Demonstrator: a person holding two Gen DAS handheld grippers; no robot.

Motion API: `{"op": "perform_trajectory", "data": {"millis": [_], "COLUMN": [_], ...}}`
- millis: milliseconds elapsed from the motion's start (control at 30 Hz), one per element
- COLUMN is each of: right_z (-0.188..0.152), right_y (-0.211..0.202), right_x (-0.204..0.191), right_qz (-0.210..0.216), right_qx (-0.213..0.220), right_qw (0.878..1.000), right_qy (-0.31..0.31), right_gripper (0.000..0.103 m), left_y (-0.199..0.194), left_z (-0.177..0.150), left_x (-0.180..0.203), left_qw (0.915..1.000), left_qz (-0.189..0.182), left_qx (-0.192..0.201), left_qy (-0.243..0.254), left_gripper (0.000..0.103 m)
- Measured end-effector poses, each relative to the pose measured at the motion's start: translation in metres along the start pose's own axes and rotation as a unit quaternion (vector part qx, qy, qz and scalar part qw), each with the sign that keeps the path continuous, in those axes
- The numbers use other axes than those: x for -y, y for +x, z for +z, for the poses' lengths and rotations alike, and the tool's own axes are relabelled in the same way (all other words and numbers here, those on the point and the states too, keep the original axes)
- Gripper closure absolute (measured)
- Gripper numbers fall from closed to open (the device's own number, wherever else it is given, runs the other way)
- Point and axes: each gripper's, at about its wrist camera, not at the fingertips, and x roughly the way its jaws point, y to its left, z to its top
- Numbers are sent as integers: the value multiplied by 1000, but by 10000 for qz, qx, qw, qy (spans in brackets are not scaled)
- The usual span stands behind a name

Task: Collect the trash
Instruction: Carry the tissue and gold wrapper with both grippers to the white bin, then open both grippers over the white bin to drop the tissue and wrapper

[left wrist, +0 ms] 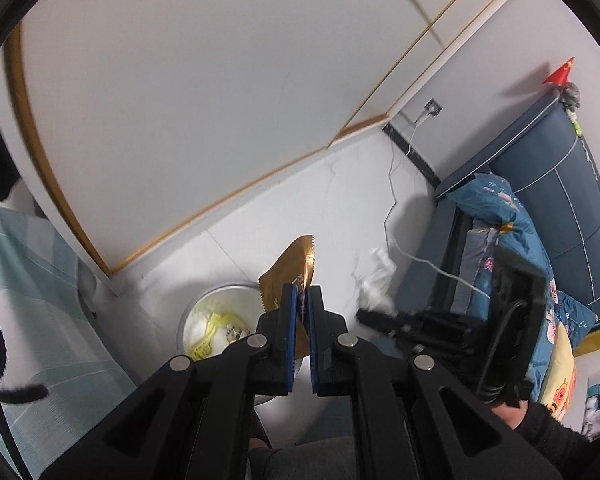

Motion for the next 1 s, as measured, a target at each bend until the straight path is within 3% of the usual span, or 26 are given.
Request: {"op": "perform_trajectory", "data": {"millis": [200, 467, 700, 800, 1000], "right_z": [-27, -47, -58, -61, -59], "right_y": [64, 120, 130, 124, 97], "right_x": [21, 33, 35, 39, 67], "right_qz": [272, 535, 750, 690, 204], "right_qx": [-871, -1484, -1726, -1588, -1101], "right_qw": [9951, 9849, 9773, 9793, 9822], "right_qy": [377, 719, 978, 1049, 1506], "right_gripper": [94, 89, 47, 45, 30], "left_y": [24, 49, 72, 82, 99], "left_z": [2, 0, -3, -8, -13], "left_x": [-11, -30, -31, -32, -30], "left_qw": [9994, 9963, 9936, 9913, 9867], "left_qz": [29, 17, 25, 37, 115], "left_qx": [-292, -634, -940, -1123, -1455], "left_qy": [-186, -585, -630, -681, -710], "left_gripper": [102, 102, 101, 101, 101]}}
